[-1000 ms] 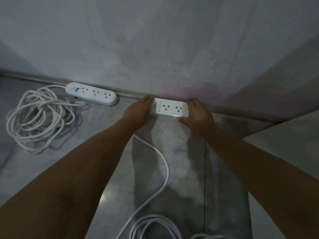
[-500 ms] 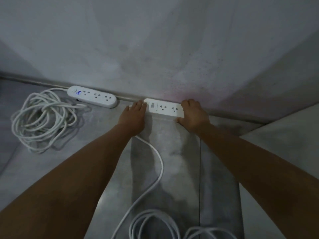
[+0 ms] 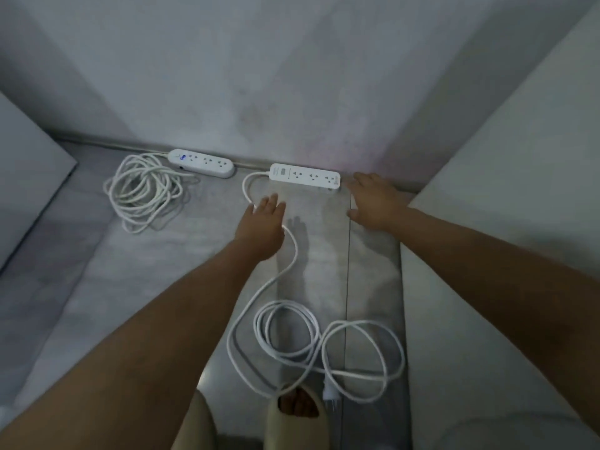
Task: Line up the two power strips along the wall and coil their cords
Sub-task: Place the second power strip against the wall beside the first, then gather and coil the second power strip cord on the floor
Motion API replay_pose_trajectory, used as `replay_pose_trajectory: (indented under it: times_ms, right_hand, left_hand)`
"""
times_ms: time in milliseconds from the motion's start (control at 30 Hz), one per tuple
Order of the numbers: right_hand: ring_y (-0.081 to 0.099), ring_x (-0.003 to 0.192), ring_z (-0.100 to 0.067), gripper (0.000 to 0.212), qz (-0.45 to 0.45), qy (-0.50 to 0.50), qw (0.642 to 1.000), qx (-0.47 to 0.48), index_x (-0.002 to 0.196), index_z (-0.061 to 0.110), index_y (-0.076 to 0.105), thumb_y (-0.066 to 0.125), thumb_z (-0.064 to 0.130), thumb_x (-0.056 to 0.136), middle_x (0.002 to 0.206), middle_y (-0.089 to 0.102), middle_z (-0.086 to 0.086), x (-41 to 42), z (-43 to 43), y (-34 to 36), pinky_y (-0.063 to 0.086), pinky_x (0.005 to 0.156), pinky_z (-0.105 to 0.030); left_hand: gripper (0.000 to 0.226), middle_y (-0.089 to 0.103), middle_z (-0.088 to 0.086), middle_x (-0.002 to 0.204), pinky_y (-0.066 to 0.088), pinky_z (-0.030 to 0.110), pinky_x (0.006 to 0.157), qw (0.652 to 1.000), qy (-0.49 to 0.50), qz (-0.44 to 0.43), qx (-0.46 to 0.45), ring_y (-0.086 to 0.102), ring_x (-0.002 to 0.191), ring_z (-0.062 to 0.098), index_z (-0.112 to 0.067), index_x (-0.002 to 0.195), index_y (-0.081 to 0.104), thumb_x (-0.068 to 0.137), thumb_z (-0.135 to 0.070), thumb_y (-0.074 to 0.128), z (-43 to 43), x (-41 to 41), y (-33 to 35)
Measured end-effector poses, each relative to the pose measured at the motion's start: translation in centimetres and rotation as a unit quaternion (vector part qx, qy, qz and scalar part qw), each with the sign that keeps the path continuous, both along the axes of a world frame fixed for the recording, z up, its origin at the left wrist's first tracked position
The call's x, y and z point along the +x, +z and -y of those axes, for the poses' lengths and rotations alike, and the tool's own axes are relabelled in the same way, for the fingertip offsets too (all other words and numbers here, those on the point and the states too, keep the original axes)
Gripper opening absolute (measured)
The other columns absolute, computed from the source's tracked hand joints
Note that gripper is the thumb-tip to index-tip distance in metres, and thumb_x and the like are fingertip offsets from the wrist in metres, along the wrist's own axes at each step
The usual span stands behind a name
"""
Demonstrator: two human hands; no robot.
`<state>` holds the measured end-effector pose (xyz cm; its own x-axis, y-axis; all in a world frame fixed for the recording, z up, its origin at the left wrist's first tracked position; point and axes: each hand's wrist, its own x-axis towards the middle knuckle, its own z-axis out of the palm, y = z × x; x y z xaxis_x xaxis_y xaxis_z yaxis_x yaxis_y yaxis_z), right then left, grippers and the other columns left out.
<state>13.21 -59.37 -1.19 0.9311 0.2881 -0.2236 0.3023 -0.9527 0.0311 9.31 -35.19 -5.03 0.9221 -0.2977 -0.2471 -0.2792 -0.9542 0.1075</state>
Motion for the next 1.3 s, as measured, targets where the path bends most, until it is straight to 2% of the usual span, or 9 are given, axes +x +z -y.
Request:
replay_pose_trajectory:
  times_ms: [133, 267, 433, 567, 700, 833, 1100, 1200, 1300]
  right_hand:
    - [0.026, 0.14, -0.033, 0.066, -0.034, -0.035, 0.999, -0.003, 0.147, 0.01, 0.033, 0.056, 0.036, 0.091, 0.156, 0.023, -0.014, -4.8, 1.2, 0.3, 0.024, 0.113, -0.04]
    - [0.028, 0.137, -0.035, 0.062, -0.081, -0.095, 0.992, 0.029, 0.144, 0.009, 0.036, 0.054, 0.035, 0.091, 0.154, 0.026, -0.013, -8.9, 1.3, 0.0, 0.03, 0.11, -0.04]
    - [0.034, 0.133, -0.035, 0.059, -0.1, -0.106, 0.989, 0.032, 0.141, 0.01, 0.04, 0.055, 0.034, 0.089, 0.149, 0.033, -0.013, -13.8, 0.8, -1.1, 0.034, 0.107, -0.039]
    - [0.036, 0.13, -0.034, 0.056, -0.121, -0.086, 0.989, 0.014, 0.138, 0.009, 0.043, 0.055, 0.033, 0.088, 0.147, 0.036, -0.014, -17.2, 0.5, -2.5, 0.036, 0.105, -0.039]
    - [0.038, 0.128, -0.034, 0.056, -0.137, -0.074, 0.988, 0.0, 0.137, 0.009, 0.044, 0.055, 0.034, 0.088, 0.145, 0.038, -0.014, -18.3, 0.9, -3.5, 0.037, 0.104, -0.039]
    - [0.038, 0.128, -0.033, 0.055, -0.15, -0.076, 0.986, 0.004, 0.137, 0.009, 0.044, 0.055, 0.033, 0.089, 0.144, 0.038, -0.013, -18.2, 0.9, -4.8, 0.037, 0.104, -0.04]
    - [0.037, 0.128, -0.03, 0.057, -0.18, -0.091, 0.979, 0.037, 0.138, 0.01, 0.044, 0.058, 0.032, 0.088, 0.144, 0.038, -0.01, -17.2, -0.7, -6.1, 0.039, 0.102, -0.04]
    - [0.038, 0.126, -0.029, 0.055, -0.175, -0.105, 0.978, 0.047, 0.135, 0.011, 0.047, 0.059, 0.031, 0.086, 0.14, 0.04, -0.009, -16.8, -0.5, -6.1, 0.04, 0.1, -0.039]
    - [0.04, 0.124, -0.029, 0.05, -0.172, -0.108, 0.979, 0.034, 0.132, 0.012, 0.049, 0.059, 0.031, 0.086, 0.137, 0.043, -0.008, -16.6, -0.2, -6.2, 0.039, 0.097, -0.038]
  left_hand:
    - [0.062, 0.004, 0.01, 0.161, 0.013, 0.043, 0.118, 1.0, 0.004, -0.026, 0.011, 0.008, 0.148, 0.025, -0.01, 0.152, 0.015, 0.097, -0.025, 0.041, 1.6, -5.5, 0.7]
    - [0.062, 0.002, 0.009, 0.161, 0.01, 0.042, 0.119, 0.998, -0.003, -0.058, 0.013, 0.005, 0.149, 0.024, -0.012, 0.152, 0.012, 0.099, -0.026, 0.038, 3.0, -10.2, 0.8]
    - [0.062, -0.001, 0.009, 0.161, 0.008, 0.042, 0.12, 0.997, 0.001, -0.073, 0.017, 0.002, 0.149, 0.023, -0.013, 0.153, 0.009, 0.1, -0.028, 0.036, 3.3, -14.3, 0.0]
    - [0.058, 0.016, 0.007, 0.16, 0.014, 0.038, 0.118, 0.996, 0.006, -0.091, -0.007, 0.017, 0.146, 0.022, -0.014, 0.151, 0.019, 0.098, -0.025, 0.039, 3.9, -17.4, -1.3]
    - [0.047, 0.045, 0.007, 0.141, 0.037, 0.036, 0.104, 0.987, 0.012, -0.154, -0.05, 0.043, 0.13, 0.026, -0.016, 0.139, 0.041, 0.094, -0.027, 0.047, 5.7, -20.3, -3.2]
    - [0.045, 0.052, 0.008, 0.131, 0.042, 0.038, 0.097, 0.974, 0.034, -0.215, -0.066, 0.05, 0.121, 0.028, -0.018, 0.132, 0.045, 0.091, -0.034, 0.052, 7.6, -22.0, -5.5]
    - [0.042, 0.062, 0.01, 0.117, 0.046, 0.036, 0.087, 0.978, 0.053, -0.199, -0.033, 0.059, 0.109, 0.03, -0.018, 0.122, 0.046, 0.086, -0.036, 0.058, 10.2, -21.5, -7.1]
    - [0.05, 0.062, 0.012, 0.117, 0.048, 0.037, 0.086, 0.975, 0.047, -0.216, -0.021, 0.059, 0.109, 0.032, -0.017, 0.127, 0.04, 0.085, -0.035, 0.061, 10.5, -21.7, -7.5]
    - [0.062, 0.062, 0.013, 0.116, 0.05, 0.038, 0.085, 0.967, 0.092, -0.235, -0.033, 0.061, 0.107, 0.032, -0.016, 0.133, 0.033, 0.083, -0.033, 0.065, 10.4, -21.6, -8.0]
